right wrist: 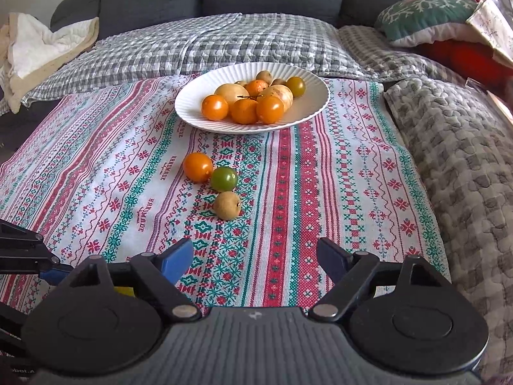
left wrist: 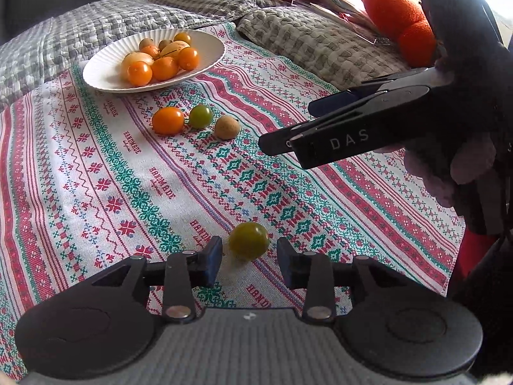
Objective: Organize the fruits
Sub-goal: 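Close the right tool around the small pale brown fruit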
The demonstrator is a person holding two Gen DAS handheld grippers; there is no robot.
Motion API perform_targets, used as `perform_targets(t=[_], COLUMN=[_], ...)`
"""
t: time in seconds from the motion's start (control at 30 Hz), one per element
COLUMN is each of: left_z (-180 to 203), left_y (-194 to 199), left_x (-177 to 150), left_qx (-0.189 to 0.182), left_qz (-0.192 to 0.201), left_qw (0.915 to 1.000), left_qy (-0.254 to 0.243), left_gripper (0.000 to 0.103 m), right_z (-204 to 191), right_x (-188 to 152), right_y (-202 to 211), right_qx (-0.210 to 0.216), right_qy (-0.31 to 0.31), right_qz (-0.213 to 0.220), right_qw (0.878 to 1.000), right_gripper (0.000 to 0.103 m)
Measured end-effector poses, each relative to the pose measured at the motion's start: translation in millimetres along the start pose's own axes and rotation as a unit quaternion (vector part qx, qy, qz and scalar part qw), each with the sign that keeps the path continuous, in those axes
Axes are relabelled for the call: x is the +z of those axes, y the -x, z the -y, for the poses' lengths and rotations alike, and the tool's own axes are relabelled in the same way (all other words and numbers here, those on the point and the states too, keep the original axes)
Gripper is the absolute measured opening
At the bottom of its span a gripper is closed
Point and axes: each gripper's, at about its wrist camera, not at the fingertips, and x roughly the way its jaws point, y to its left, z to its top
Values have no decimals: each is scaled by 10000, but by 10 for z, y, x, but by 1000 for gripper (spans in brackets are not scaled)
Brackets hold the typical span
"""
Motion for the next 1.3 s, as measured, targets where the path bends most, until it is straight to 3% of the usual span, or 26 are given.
perform_targets(t=[0.13,0.23,0.57,0.8,1.3], left_z=[13,6,-16,9,44], left_y=[-86,-137,-156,-156,-117], left_x=[-6,6,-14,-17,-42], left_qx=[17,68,9,51,-22], left_qz=[22,-36,-105,-93,-70], left_qw=[9999,9998,9996,9993,9993], left_qy=[-136,-159,-268,-351,-364], left_gripper=[27,19,19,19,24], right_z=[-35,-62,-75,-134,-43], right_x=[45,77,121,131,50], right_y=[-102,-189,-378,-425,-269], right_qx=[284,324,274,267,470], right_qy=[113,212,207,402,280], right_qz=[122,172,185,160,77], right_qw=[9995,9991,9992,9987,9985], right_gripper=[63,57,43,22,22])
